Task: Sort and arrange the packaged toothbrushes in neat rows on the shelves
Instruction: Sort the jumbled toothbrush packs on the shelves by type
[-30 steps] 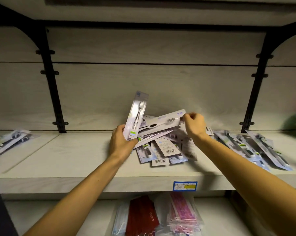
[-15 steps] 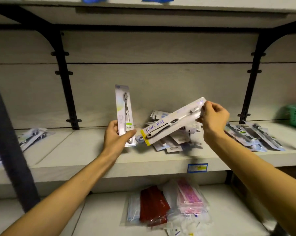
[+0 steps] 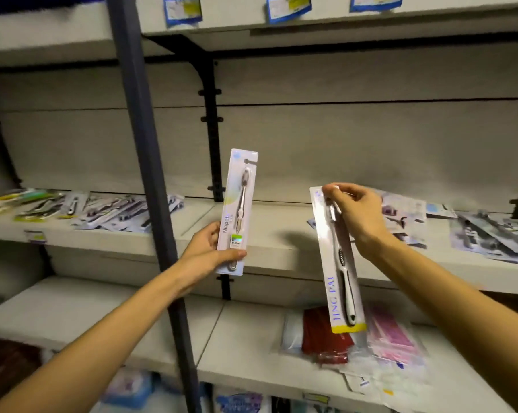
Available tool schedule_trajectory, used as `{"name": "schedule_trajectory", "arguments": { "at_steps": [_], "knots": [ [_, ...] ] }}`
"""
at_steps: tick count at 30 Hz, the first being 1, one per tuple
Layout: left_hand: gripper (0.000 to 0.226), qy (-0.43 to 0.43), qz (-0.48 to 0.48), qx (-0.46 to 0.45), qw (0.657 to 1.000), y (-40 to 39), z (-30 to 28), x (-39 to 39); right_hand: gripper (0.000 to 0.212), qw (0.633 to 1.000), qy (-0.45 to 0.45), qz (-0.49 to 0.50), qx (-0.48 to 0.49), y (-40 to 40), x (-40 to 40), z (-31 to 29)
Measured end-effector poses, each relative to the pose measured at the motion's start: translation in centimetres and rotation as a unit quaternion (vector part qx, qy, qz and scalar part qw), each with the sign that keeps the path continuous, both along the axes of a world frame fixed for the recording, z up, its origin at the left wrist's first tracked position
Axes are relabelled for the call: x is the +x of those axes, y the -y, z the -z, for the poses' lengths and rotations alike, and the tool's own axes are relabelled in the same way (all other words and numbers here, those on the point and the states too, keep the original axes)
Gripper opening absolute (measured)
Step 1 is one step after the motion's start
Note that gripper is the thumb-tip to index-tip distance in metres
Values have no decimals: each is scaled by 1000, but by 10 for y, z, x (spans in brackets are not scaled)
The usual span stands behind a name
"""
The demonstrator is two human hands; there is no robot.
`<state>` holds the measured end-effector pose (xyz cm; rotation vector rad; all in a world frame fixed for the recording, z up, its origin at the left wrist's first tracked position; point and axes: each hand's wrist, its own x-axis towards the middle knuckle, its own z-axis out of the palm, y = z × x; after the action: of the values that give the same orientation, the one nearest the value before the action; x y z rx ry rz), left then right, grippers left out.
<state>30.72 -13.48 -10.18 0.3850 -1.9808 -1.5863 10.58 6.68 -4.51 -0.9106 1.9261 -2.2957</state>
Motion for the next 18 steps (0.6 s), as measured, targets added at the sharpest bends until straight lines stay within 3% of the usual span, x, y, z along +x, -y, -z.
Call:
{"name": "schedule_trajectory", "arguments": {
  "at_steps": [4, 10, 18],
  "knots": [
    [60, 33, -19, 8, 999, 20, 16, 59, 7, 999, 13, -40, -7, 44, 41, 20],
    [49, 31, -89, 10, 995, 71, 14, 135, 8, 992, 10, -121, 17, 112, 110, 21],
    [51, 49, -108, -11, 993, 165, -5, 223, 13, 976, -63, -195, 79, 217, 208, 2]
  ]
}}
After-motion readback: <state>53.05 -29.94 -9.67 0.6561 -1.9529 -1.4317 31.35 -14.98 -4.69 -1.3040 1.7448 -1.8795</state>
